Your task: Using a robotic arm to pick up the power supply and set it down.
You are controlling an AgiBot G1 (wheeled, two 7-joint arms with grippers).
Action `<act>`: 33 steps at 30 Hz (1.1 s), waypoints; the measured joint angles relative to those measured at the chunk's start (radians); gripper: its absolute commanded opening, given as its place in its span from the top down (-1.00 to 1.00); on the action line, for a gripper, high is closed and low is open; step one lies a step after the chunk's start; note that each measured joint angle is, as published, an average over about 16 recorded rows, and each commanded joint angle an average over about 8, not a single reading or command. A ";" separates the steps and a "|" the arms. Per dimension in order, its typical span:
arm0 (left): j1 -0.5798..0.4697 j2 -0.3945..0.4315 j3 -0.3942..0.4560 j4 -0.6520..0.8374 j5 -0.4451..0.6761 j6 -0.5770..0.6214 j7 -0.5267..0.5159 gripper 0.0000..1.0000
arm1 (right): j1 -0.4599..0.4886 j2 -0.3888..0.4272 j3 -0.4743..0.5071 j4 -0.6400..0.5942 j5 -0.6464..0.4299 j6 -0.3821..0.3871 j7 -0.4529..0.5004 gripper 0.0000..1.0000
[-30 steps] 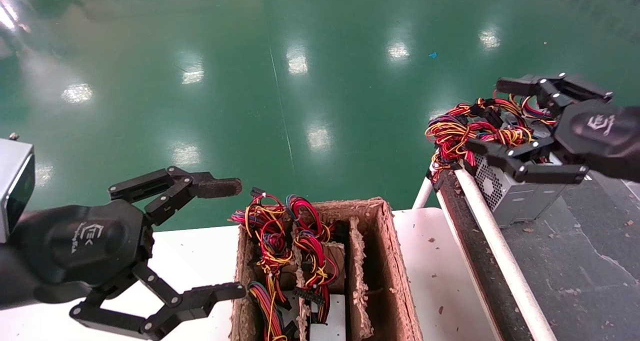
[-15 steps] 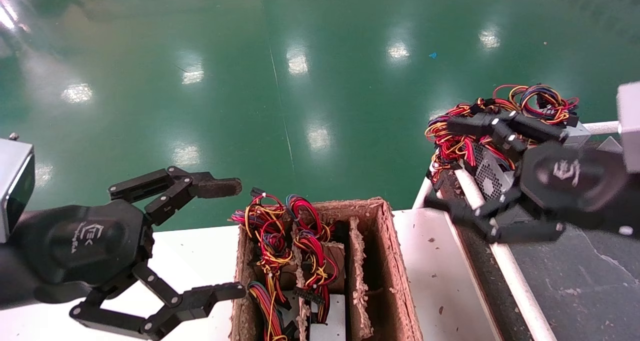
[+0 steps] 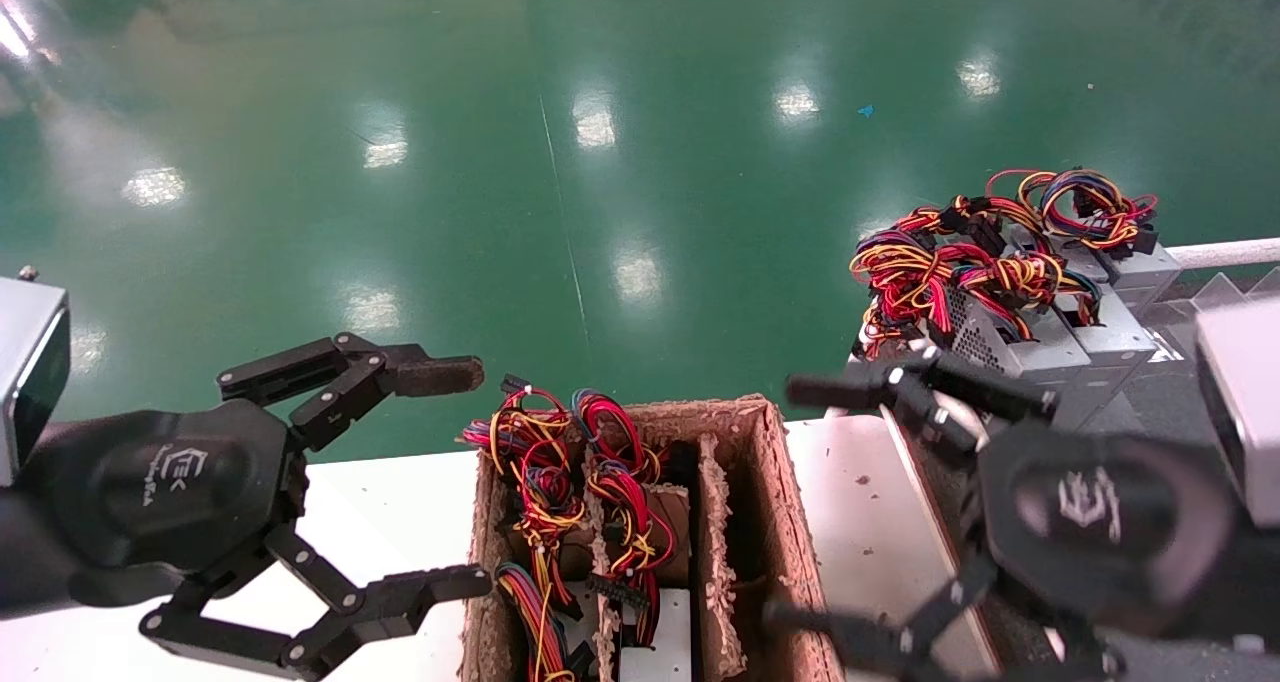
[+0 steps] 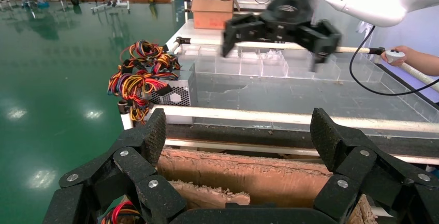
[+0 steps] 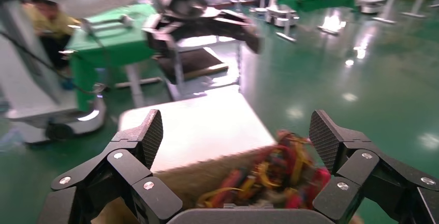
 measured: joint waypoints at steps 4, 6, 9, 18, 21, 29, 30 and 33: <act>0.000 0.000 0.000 0.000 0.000 0.000 0.000 -1.00 | -0.018 0.001 0.000 0.029 0.016 -0.003 0.013 -1.00; 0.000 0.000 0.000 0.000 0.000 0.000 0.000 -1.00 | -0.023 0.002 0.001 0.036 0.021 -0.003 0.016 -1.00; 0.000 0.000 0.000 0.000 0.000 0.000 0.000 -1.00 | -0.026 0.002 0.001 0.041 0.023 -0.004 0.017 -1.00; 0.000 0.000 0.000 0.000 0.000 0.000 0.000 -1.00 | -0.020 0.002 0.001 0.032 0.019 -0.003 0.015 -1.00; 0.000 0.000 0.000 0.000 0.000 0.000 0.000 -1.00 | -0.018 0.002 0.001 0.029 0.017 -0.003 0.014 -1.00; 0.000 0.000 0.000 0.000 0.000 0.000 0.000 -1.00 | -0.015 0.002 0.000 0.023 0.013 -0.003 0.012 -1.00; 0.000 0.000 0.000 0.000 0.000 0.000 0.000 -1.00 | -0.015 0.002 0.000 0.023 0.013 -0.003 0.012 -1.00; 0.000 0.000 0.000 0.000 0.000 0.000 0.000 -1.00 | -0.015 0.002 0.000 0.022 0.012 -0.002 0.012 -1.00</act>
